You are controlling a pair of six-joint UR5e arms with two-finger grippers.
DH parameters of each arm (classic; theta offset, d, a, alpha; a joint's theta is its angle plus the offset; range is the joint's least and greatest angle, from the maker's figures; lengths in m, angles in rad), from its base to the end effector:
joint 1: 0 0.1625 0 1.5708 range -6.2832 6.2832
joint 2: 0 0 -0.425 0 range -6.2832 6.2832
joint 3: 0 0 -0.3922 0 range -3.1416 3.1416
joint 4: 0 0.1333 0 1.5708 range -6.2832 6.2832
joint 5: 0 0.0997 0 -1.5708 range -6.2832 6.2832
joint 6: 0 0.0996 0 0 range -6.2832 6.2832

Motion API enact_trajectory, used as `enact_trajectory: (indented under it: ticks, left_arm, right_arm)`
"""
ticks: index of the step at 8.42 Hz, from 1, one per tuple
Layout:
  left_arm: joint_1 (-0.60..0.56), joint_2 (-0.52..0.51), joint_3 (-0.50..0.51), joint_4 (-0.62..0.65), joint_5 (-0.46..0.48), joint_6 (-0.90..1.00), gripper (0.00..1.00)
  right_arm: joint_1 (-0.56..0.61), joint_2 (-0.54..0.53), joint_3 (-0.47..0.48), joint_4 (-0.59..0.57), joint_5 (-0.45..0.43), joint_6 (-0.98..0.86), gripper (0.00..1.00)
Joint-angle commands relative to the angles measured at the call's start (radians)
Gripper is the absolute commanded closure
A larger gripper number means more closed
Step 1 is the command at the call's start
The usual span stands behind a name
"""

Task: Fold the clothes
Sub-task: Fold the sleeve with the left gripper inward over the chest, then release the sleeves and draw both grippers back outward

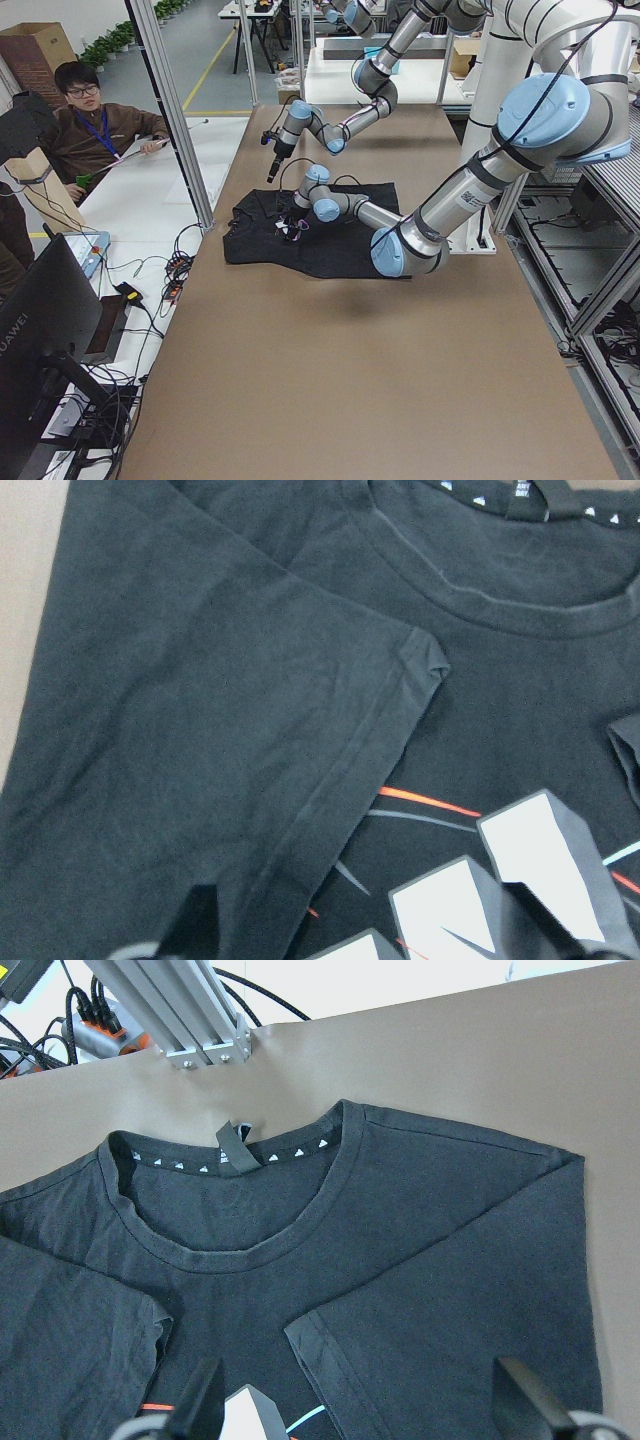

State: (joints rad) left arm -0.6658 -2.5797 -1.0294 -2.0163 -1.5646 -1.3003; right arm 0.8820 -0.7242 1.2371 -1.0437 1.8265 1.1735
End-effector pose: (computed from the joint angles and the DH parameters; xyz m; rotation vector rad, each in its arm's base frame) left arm 0.5854 -0.6301 0.1942 0.4197 0.8173 -0.3701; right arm -0.4210 -0.6814 0.2144 0.4325 -0.9717 0.3055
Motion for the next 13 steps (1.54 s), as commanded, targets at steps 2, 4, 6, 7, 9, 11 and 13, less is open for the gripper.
enact_trajectory:
  ticks: [2,4,6,7,9,11,13]
  left_arm:
    - [-0.107,0.012,-0.113,0.002,-0.179,0.016,0.0]
    - [-0.112,0.099,-0.235,0.004,-0.192,0.013,0.0]
    - [-0.115,0.234,-0.399,0.004,-0.236,0.004,0.0]
    - [-0.127,0.29,-0.47,0.004,-0.261,0.003,0.0]
    - [-0.141,0.382,-0.558,0.001,-0.295,-0.001,0.0]
    - [-0.14,0.496,-0.665,-0.012,-0.295,-0.054,0.0]
    - [-0.14,0.527,-0.728,-0.007,-0.27,-0.173,0.0]
  right_arm:
    - [0.0,-0.053,0.124,-0.092,0.06,0.0,0.06]
    - [0.002,-0.095,0.246,-0.214,0.186,-0.002,0.06]
    - [0.011,-0.196,0.321,-0.207,0.246,-0.015,0.06]
    - [0.011,-0.234,0.356,-0.2,0.273,-0.017,0.06]
    - [0.011,-0.299,0.431,-0.2,0.325,-0.04,0.06]
    - [0.009,-0.401,0.551,-0.197,0.396,-0.04,0.06]
    - [0.006,-0.483,0.645,-0.178,0.418,-0.055,0.06]
